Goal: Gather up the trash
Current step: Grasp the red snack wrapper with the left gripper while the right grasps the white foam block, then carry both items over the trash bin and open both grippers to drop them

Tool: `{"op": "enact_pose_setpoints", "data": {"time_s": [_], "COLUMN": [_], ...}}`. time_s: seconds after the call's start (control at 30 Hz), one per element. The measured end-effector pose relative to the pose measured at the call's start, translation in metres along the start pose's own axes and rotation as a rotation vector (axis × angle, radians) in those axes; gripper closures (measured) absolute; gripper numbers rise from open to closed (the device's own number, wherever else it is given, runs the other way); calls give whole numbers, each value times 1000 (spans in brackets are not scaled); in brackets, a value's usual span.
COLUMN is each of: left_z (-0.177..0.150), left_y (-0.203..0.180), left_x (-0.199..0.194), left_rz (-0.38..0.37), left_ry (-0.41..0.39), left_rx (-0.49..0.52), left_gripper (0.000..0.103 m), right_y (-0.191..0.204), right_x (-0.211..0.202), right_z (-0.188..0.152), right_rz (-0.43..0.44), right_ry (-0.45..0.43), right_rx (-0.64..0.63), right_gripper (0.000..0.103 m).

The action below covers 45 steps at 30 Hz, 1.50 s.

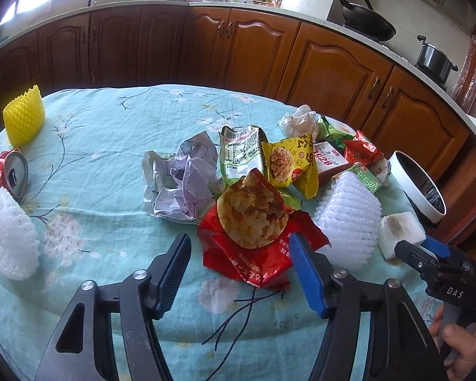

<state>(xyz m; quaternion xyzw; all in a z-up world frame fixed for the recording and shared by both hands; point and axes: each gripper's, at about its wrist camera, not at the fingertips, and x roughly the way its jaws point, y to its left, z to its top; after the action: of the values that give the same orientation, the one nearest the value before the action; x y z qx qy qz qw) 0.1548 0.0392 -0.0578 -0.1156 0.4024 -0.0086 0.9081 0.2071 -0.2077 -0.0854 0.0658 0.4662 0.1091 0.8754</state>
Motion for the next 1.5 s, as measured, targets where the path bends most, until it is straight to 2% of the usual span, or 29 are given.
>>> {"op": "enact_pose_setpoints", "data": {"time_s": [0.1, 0.17, 0.2, 0.27, 0.43, 0.53, 0.8, 1.07, 1.17, 1.5], "left_z": [3, 1, 1, -1, -4, -3, 2, 14, 22, 59], "left_y": [-2, -3, -4, -5, -5, -11, -60, -108, -122, -184], "left_x": [4, 2, 0, -6, -32, -48, -58, -12, 12, 67], "left_rz": [-15, -10, -11, -14, -49, -97, -192, -224, -215, -272], "left_ry": [-8, -13, -16, -27, -74, -98, -97, -29, -12, 38], "left_rx": [0, 20, 27, 35, 23, 13, 116, 218, 245, 321], "left_gripper": [58, 76, 80, 90, 91, 91, 91, 91, 91, 91], "right_y": [-1, -3, -4, -6, -9, -14, -42, -86, -107, -167], "right_x": [7, 8, 8, 3, -20, -34, -51, -61, -63, -62], "right_z": [1, 0, 0, -2, -2, -1, 6, 9, 13, 33], "right_rz": [5, 6, 10, 18, 40, 49, 35, 1, -5, -71], "right_ry": [38, 49, 50, 36, -17, -46, -84, -103, -100, -101], "right_rx": [-1, 6, 14, 27, 41, 50, 93, 147, 169, 203], "right_gripper": [4, 18, 21, 22, 22, 22, 22, 22, 22, 22]}}
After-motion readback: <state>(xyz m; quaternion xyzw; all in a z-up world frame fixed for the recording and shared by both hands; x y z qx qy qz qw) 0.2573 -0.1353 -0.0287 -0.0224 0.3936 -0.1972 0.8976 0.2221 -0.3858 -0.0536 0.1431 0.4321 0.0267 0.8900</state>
